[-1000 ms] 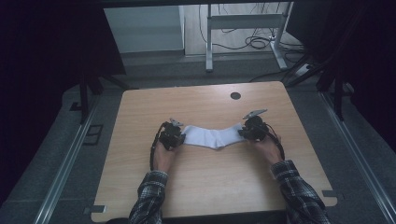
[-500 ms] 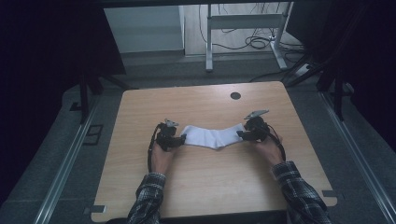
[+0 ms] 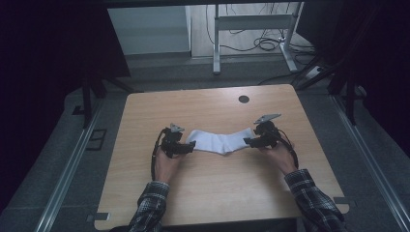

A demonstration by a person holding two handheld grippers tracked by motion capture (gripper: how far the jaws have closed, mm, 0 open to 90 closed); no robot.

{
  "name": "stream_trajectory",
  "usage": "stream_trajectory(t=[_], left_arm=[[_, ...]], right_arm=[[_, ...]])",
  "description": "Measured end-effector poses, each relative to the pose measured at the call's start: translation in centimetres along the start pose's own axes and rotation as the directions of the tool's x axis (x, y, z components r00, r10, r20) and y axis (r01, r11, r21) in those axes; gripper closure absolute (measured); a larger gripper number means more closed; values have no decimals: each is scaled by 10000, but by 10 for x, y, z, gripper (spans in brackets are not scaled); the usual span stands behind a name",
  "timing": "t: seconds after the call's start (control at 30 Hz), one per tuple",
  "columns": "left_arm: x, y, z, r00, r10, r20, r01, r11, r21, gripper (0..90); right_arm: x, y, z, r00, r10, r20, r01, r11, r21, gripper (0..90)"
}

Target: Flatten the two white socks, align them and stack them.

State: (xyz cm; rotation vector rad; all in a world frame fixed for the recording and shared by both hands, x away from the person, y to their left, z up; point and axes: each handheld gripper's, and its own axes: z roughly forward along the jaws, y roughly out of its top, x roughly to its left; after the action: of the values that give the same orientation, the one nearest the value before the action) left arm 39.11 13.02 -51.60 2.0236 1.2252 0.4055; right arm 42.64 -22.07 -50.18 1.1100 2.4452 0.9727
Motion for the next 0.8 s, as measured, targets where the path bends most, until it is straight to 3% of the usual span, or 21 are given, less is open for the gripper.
stream_trajectory(t=[0.17, 0.57, 0.8], left_arm=[[-4, 0, -11, 9995, 190, 254, -189, 9998, -48, 210], [-18, -8, -44, 9954, 405, 872, -372, 9985, -392, 172], [-24, -24, -55, 9953, 504, 828, -480, 9984, -311, 151]], right_arm=[[5, 1, -10, 9998, -187, -4, 187, 9998, 36, 302], [21, -6, -39, 9975, -670, -208, 665, 9974, -266, 218], [29, -18, -55, 9967, -773, -266, 761, 9962, -419, 179]])
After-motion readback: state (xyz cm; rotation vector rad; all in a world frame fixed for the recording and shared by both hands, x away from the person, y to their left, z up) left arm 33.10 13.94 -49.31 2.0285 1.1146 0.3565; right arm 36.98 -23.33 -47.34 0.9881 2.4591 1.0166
